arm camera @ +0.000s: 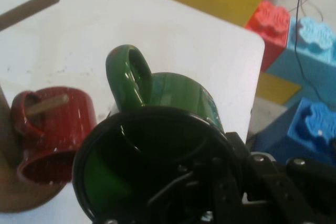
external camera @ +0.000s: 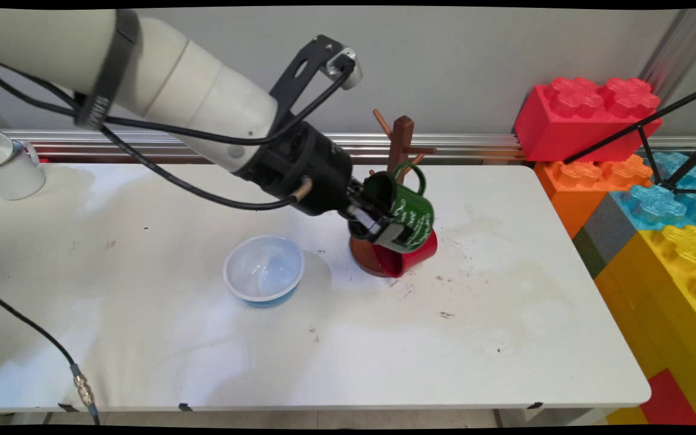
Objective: Place the picked object on the table
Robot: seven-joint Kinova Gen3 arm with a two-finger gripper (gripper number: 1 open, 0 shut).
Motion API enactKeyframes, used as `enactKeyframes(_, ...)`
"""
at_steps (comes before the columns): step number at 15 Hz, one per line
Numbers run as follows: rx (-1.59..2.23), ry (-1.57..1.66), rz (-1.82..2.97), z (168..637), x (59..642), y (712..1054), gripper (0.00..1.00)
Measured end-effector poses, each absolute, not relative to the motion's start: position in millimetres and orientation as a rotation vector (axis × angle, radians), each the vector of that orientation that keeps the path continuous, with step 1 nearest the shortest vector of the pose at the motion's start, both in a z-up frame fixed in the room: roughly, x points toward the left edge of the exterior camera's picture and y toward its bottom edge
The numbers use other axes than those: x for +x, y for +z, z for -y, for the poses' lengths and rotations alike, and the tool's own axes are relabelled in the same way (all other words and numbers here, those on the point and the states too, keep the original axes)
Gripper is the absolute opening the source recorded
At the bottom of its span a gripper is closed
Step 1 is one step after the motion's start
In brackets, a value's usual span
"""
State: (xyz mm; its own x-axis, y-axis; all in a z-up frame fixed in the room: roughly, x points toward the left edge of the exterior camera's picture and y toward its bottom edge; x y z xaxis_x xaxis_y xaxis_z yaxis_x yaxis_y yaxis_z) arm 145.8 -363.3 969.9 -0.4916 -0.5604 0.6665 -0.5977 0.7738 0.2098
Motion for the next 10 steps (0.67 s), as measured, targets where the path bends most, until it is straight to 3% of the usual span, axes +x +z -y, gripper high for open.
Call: enactKeyframes(10, 0.729, 0.064, 2.497, 349, 156, 977, 0.00)
